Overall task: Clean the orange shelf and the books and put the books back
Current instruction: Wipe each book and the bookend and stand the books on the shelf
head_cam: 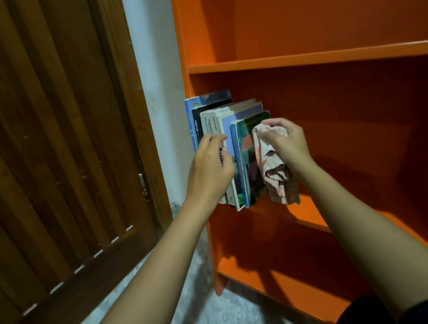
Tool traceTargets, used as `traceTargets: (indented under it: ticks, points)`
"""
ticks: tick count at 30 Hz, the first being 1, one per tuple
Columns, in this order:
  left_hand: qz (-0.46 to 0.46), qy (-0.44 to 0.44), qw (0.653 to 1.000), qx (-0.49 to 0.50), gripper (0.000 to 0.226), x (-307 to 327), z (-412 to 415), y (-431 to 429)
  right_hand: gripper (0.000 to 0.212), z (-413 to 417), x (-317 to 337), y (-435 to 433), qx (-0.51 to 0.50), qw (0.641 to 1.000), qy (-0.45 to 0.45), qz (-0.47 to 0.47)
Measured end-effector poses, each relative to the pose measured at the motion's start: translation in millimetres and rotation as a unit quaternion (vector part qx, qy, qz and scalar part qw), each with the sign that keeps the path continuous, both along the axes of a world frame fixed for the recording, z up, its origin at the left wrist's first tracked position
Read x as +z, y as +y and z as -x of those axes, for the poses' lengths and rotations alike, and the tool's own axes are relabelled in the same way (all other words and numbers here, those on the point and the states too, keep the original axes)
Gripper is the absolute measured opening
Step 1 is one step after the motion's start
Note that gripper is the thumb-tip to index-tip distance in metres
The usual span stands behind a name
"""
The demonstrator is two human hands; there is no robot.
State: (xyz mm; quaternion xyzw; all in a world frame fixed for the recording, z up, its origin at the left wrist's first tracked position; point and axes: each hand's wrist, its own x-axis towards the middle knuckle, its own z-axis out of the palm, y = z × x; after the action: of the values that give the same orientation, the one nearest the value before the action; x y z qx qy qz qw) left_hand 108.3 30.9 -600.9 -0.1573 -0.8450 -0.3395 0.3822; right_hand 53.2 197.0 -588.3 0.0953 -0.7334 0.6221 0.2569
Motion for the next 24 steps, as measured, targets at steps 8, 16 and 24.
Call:
traceTargets:
  ticks: [8,16,24]
  points:
    - [0.071,-0.161,0.979,0.103,0.034,-51.1,-24.5,-82.4,0.006,-30.1,-32.7,-85.5,0.091,0.98,0.018,-0.178]
    - [0.069,-0.379,0.906,0.178,0.034,-178.3,-24.9,-172.3,0.006,-11.6,-165.7,-173.5,0.181,0.917,-0.118,-0.335]
    - [0.04,-0.546,0.808,0.217,0.029,-311.5,-19.0,-239.9,0.012,9.0,-324.2,-230.7,0.258,0.832,-0.282,-0.402]
